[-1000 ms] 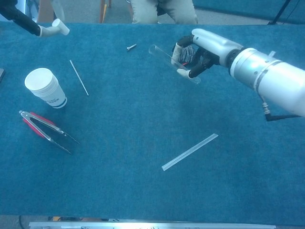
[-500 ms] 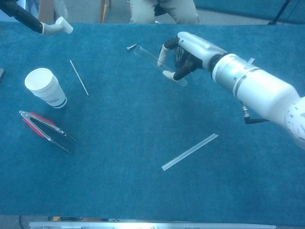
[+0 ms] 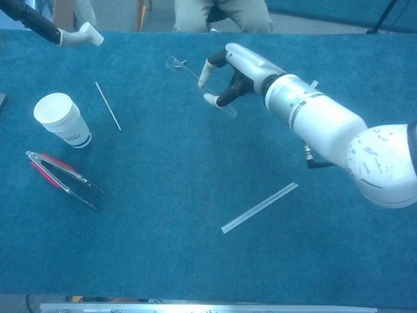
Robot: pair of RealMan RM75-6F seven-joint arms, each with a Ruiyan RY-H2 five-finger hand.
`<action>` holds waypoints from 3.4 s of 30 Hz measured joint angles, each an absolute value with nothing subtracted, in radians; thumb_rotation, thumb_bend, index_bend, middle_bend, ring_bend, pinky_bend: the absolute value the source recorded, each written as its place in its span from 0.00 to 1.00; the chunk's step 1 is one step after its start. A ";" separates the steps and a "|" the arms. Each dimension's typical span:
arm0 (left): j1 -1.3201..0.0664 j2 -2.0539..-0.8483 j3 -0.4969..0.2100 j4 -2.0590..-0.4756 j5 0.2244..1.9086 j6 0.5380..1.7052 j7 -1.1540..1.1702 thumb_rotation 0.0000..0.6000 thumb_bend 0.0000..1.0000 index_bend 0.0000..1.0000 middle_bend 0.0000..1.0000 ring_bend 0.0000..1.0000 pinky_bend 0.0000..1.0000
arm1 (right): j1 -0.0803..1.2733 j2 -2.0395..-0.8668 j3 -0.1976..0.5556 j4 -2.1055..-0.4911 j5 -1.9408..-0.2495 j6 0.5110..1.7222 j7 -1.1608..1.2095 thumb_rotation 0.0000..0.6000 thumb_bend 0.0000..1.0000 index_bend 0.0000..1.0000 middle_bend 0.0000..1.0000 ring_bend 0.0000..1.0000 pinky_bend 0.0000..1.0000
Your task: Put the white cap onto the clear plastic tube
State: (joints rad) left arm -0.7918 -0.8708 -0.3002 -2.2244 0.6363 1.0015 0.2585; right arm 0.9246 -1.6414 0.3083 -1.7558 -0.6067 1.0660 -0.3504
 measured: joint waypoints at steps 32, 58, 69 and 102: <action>-0.879 -0.982 -0.287 -2.192 0.554 1.021 0.231 1.00 0.32 0.53 0.13 0.00 0.00 | 1.021 -1.771 0.393 -1.656 -0.519 1.075 -0.399 1.00 0.38 0.67 0.24 0.14 0.42; -0.893 -1.034 -0.277 -2.152 0.540 1.038 0.216 1.00 0.32 0.54 0.13 0.00 0.00 | 1.025 -1.812 0.410 -1.615 -0.520 1.070 -0.392 1.00 0.38 0.67 0.24 0.14 0.42; -0.894 -1.043 -0.272 -2.146 0.542 1.037 0.214 1.00 0.32 0.54 0.13 0.00 0.00 | 1.027 -1.823 0.418 -1.610 -0.525 1.070 -0.394 1.00 0.38 0.67 0.24 0.14 0.42; -0.901 -1.065 -0.256 -2.132 0.540 1.034 0.231 1.00 0.32 0.54 0.13 0.00 0.00 | 1.025 -1.829 0.424 -1.597 -0.517 1.056 -0.396 1.00 0.38 0.67 0.24 0.14 0.42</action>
State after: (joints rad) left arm -0.9015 -1.0648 -0.2563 -2.1321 0.5404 1.0345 0.2310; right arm 1.0252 -1.8292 0.4245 -1.5971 -0.5166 1.0563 -0.3957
